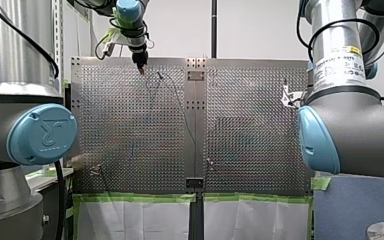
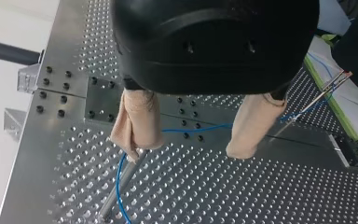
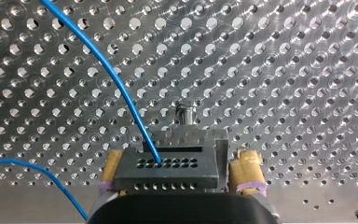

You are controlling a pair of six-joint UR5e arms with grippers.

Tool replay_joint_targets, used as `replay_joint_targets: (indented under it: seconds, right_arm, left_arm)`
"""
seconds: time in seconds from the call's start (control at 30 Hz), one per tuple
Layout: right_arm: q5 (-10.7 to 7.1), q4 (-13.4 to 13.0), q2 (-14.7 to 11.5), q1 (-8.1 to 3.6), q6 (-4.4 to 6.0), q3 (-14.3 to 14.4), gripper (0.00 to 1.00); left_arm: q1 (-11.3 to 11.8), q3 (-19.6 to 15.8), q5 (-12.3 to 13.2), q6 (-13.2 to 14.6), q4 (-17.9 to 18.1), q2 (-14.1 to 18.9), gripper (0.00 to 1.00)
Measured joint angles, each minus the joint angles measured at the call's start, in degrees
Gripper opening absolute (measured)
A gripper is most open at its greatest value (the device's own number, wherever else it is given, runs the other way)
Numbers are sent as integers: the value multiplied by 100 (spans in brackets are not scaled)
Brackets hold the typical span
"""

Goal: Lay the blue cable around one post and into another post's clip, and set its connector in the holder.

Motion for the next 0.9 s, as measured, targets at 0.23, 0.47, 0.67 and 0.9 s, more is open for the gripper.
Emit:
replay_joint_targets:
  seconds: [0.23, 0.47, 0.67, 0.9]
  right_arm:
    - [1, -1, 0, 0, 0, 0, 100]
    - [0, -1, 0, 0, 0, 0, 100]
    - [0, 0, 0, 0, 0, 0, 100]
    - [0, -1, 0, 0, 0, 0, 100]
  left_arm:
    - [45, -2, -36, -260, 108, 0, 100]
    - [101, -3, -32, -303, 180, 0, 100]
    - [124, -4, -26, -305, 199, 0, 100]
    - [127, -3, -18, -288, 201, 0, 100]
